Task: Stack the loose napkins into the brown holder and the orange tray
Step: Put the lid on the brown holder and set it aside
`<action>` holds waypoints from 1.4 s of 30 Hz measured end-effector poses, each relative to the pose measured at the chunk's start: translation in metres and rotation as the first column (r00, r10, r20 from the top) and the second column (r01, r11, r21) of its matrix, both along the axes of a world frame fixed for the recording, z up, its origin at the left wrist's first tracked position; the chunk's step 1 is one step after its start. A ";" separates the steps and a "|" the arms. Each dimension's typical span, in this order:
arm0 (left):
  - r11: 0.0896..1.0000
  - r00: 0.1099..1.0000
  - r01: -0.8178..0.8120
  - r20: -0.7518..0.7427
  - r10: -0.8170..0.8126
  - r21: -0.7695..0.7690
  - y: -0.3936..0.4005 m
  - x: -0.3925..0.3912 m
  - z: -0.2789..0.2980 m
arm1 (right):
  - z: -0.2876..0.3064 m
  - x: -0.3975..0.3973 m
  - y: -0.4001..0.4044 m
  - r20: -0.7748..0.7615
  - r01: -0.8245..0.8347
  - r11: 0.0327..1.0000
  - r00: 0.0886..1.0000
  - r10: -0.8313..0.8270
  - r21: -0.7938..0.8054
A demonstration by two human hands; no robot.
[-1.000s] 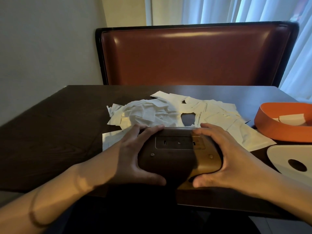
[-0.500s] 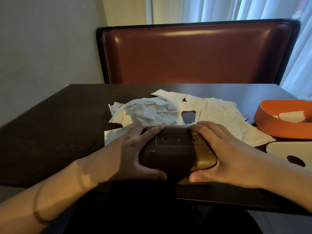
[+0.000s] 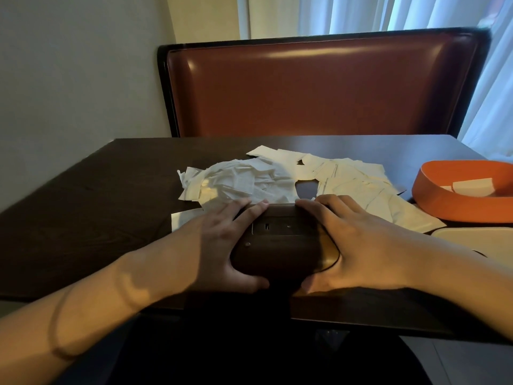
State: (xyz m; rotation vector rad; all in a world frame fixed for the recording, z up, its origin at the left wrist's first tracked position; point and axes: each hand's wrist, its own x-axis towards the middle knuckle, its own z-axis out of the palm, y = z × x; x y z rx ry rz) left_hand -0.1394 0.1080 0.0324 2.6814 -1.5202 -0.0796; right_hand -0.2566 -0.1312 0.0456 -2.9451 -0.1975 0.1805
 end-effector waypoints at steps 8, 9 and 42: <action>0.978 0.999 -0.011 -0.030 0.017 0.206 -0.038 -0.001 0.018 | 0.000 -0.002 0.005 0.038 -0.003 0.996 0.999 0.007 -0.086; 0.981 1.000 -0.007 -0.017 0.011 0.193 -0.039 -0.002 0.016 | 0.000 -0.002 0.005 0.042 -0.001 0.995 0.999 0.006 -0.097; 0.959 0.847 0.157 0.531 -0.007 -0.236 -0.028 -0.045 -0.039 | 0.031 0.046 -0.010 -0.334 -0.009 0.996 0.942 0.040 0.093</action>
